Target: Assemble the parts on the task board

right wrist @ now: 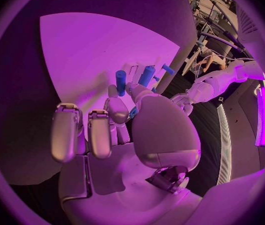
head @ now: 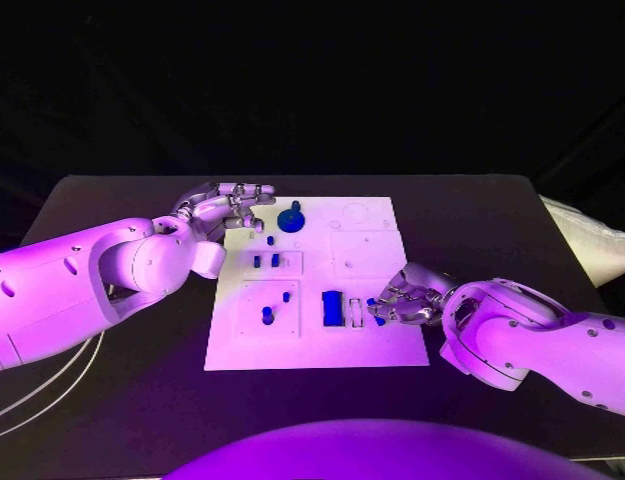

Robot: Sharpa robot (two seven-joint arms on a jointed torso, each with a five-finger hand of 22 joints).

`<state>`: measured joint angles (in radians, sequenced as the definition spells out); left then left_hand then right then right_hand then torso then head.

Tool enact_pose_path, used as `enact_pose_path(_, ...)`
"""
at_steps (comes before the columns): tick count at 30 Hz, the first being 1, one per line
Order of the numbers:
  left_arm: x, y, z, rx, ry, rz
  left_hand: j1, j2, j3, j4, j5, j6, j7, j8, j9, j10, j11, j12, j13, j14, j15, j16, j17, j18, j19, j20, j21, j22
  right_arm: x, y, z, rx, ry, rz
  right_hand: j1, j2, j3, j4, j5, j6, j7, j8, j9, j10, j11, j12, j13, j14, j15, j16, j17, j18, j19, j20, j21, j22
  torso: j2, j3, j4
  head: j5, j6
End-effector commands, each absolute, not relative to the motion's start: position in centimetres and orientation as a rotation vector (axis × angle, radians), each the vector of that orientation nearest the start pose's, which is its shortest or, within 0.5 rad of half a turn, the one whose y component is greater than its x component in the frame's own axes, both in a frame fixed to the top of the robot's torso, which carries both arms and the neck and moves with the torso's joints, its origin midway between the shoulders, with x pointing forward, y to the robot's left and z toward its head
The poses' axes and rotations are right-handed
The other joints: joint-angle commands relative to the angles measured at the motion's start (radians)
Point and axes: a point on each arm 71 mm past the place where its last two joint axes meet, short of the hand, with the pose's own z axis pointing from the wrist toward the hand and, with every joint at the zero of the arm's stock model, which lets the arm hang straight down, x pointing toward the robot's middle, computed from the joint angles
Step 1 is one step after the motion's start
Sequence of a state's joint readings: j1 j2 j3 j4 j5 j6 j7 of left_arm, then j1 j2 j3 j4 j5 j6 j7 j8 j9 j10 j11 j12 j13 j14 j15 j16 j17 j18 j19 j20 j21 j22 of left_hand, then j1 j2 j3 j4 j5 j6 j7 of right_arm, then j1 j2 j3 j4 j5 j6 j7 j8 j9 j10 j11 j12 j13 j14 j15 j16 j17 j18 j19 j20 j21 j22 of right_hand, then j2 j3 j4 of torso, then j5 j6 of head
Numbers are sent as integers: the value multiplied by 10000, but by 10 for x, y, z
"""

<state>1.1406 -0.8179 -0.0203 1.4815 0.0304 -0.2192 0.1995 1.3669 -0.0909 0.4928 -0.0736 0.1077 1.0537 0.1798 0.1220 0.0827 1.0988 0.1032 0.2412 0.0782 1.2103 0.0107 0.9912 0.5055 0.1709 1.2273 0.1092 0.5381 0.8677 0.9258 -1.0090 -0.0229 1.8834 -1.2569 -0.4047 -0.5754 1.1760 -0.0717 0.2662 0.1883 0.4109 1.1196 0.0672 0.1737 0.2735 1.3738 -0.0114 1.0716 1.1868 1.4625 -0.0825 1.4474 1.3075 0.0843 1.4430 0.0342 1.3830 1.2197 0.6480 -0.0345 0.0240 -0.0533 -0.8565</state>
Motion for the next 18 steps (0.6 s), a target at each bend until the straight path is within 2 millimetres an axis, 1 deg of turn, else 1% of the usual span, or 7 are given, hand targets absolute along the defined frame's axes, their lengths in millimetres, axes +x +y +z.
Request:
enact_pose_path(1, 484, 200, -215, -12783, 16527, -15301, 50, 39, 3, -49, 53, -82, -2, 69, -10, -46, 7, 70, -11, -54, 23, -3, -13, 117, -85, 0, -56, -8, 362, -202, -273, 4527, 20948, 5238, -144, 13, -32, 73, 166, 78, 37, -9, 25, 48, 28, 76, 26, 727, 50, 43, 689, -133, 40, -66, -10, 24, 1, 6, -12, 5, -2)
enact_pose_path(8, 484, 200, -215, -12779, 16542, -15314, 50, 39, 3, -49, 53, -82, -2, 69, -10, -46, 7, 70, -11, -54, 23, -3, -13, 117, -85, 0, -56, -8, 364, -194, -273, 4407, 20846, 5358, -195, 16, -81, 97, 247, 150, 10, 29, 56, 101, 10, 186, 117, 726, 38, 35, 677, -134, 44, -75, -7, 30, 10, 13, -3, 19, -15)
enact_pose_path(14, 484, 200, -215, -12777, 16553, -15323, 50, 39, 3, -49, 53, -82, -2, 69, -10, -46, 7, 70, -11, -54, 23, -3, -13, 117, -85, 0, -56, -8, 366, -189, -273, 4259, 20789, 5423, -224, 15, -113, 110, 269, 194, -6, 55, 77, 109, -3, 196, 130, 725, 29, 31, 671, -132, 43, -82, -10, 26, 0, 3, -9, 28, -15)
enact_pose_path(18, 484, 199, -215, -12776, 16561, -15329, 50, 39, 3, -49, 53, -82, -2, 69, -10, -46, 7, 70, -11, -54, 23, -3, -13, 117, -85, 0, -56, -8, 367, -186, -274, 4171, 20815, 5464, -259, 4, -149, 128, 274, 211, -13, 66, 90, 112, -8, 197, 134, 726, 22, 34, 677, -133, 46, -87, -8, 31, 8, 13, -12, 49, -17)
